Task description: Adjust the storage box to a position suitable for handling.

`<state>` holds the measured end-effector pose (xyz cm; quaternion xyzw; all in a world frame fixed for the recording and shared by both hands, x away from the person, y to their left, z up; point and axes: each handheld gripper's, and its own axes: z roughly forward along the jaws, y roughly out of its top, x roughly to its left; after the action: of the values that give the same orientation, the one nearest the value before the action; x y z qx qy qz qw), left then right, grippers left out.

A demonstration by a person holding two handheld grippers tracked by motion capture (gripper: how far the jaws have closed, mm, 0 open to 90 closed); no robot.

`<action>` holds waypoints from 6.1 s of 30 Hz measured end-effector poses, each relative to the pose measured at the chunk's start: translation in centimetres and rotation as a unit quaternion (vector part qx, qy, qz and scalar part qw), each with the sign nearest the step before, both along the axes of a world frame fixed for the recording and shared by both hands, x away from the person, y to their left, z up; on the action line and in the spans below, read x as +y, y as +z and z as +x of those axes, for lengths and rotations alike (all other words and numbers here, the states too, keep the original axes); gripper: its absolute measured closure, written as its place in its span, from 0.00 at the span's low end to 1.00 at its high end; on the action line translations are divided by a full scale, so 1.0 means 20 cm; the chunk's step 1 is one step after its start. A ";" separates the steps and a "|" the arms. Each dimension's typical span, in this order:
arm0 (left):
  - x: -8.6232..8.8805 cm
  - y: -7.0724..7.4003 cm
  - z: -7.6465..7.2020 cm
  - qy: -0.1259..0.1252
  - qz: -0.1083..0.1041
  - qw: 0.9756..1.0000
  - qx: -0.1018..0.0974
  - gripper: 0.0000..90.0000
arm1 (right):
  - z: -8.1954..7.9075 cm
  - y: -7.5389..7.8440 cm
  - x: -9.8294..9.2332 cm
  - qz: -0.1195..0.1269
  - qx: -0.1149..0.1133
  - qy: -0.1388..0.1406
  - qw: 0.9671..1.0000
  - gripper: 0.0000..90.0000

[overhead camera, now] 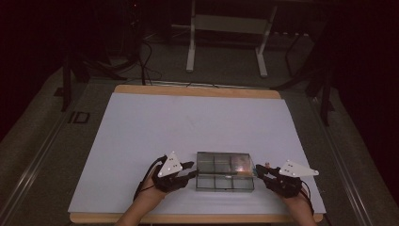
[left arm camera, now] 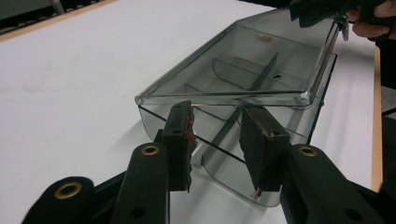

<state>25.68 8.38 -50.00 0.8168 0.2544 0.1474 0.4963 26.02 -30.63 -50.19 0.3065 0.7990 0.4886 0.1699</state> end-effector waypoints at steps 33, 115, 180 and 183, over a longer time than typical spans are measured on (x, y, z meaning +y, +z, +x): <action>-0.04 0.09 0.14 0.015 -0.021 0.999 -0.047 0.72 | 0.13 0.09 0.06 0.005 -0.051 -0.007 0.999 0.83; -0.13 -0.06 0.41 0.087 -0.050 0.995 0.031 0.71 | 0.39 0.00 0.17 0.008 -0.016 -0.086 0.996 0.76; -0.16 -0.12 0.47 0.136 -0.057 0.981 0.124 0.54 | 0.44 -0.06 0.23 -0.001 0.061 -0.111 0.992 0.67; -0.16 -0.10 0.45 0.132 -0.053 0.983 0.113 0.54 | 0.44 -0.05 0.22 -0.001 0.060 -0.113 0.992 0.65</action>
<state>34.67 5.22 -51.93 0.7597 0.4220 0.1051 0.4834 34.76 -26.16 -51.14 0.4232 0.7689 0.4459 0.1759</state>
